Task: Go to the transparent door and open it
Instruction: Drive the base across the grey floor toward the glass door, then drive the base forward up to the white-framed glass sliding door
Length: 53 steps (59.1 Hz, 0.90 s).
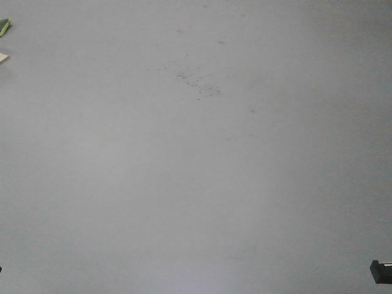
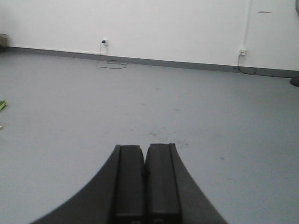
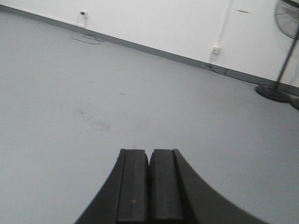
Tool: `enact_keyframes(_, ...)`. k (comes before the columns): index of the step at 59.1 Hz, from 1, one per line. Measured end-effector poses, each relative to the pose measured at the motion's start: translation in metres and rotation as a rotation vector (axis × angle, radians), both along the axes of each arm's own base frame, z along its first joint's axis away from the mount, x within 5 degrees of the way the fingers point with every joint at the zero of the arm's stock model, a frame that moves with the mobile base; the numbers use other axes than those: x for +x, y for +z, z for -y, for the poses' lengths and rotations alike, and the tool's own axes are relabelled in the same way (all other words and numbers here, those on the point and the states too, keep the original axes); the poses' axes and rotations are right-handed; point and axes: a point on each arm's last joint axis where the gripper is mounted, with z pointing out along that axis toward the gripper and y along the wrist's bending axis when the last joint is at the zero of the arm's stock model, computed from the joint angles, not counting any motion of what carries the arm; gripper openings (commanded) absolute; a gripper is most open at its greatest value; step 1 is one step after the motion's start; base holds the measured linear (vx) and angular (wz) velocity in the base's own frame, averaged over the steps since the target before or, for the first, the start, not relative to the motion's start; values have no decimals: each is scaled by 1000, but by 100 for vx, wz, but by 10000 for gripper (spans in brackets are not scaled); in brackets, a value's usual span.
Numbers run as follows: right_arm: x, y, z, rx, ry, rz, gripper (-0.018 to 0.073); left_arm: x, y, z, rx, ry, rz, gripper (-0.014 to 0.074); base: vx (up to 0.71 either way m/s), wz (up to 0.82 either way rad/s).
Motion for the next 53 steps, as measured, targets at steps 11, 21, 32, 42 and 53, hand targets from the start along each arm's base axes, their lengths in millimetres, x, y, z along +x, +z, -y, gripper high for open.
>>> enact_keyframes(11,0,0,0,0,0,-2,-8,0,0,0,0,0,0,-6,61,45)
enact_keyframes(21,0,0,0,0,0,-2,-8,0,0,0,0,0,0,-6,63,52)
enact_keyframes(32,0,0,0,0,0,-2,-8,0,0,0,0,0,0,-6,64,64)
enact_keyframes(42,0,0,0,0,0,-2,-8,0,0,0,0,0,0,-6,64,72)
enact_keyframes(53,0,0,0,0,0,-2,-8,0,0,0,0,0,0,-6,62,70)
